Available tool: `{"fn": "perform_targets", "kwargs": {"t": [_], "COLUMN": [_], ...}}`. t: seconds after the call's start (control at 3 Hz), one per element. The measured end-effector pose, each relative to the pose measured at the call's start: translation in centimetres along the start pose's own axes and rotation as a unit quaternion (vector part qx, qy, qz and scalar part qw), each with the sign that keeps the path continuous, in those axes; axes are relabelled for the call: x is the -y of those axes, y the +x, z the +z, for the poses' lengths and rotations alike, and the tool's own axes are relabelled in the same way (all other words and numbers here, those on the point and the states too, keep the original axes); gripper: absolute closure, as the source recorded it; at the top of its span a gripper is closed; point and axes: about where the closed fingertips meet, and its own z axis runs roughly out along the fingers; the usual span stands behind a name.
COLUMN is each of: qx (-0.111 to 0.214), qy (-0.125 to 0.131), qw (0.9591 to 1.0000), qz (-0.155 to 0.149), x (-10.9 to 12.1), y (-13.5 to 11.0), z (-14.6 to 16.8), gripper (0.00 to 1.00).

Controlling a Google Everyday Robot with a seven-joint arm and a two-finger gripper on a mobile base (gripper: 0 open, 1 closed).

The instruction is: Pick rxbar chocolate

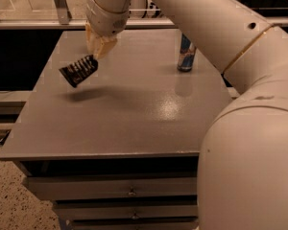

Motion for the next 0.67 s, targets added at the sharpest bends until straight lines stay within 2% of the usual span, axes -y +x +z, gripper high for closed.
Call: {"fn": "perform_targets", "kwargs": {"t": [0.33, 0.67], "qx": [0.03, 0.048], "qy": [0.063, 0.091], "qw": [0.9956, 0.99], "qz": [0.063, 0.097], "x": [1.1, 1.4], "y": [0.2, 0.0], "z": [-2.7, -3.8], "gripper": [1.0, 1.0]}}
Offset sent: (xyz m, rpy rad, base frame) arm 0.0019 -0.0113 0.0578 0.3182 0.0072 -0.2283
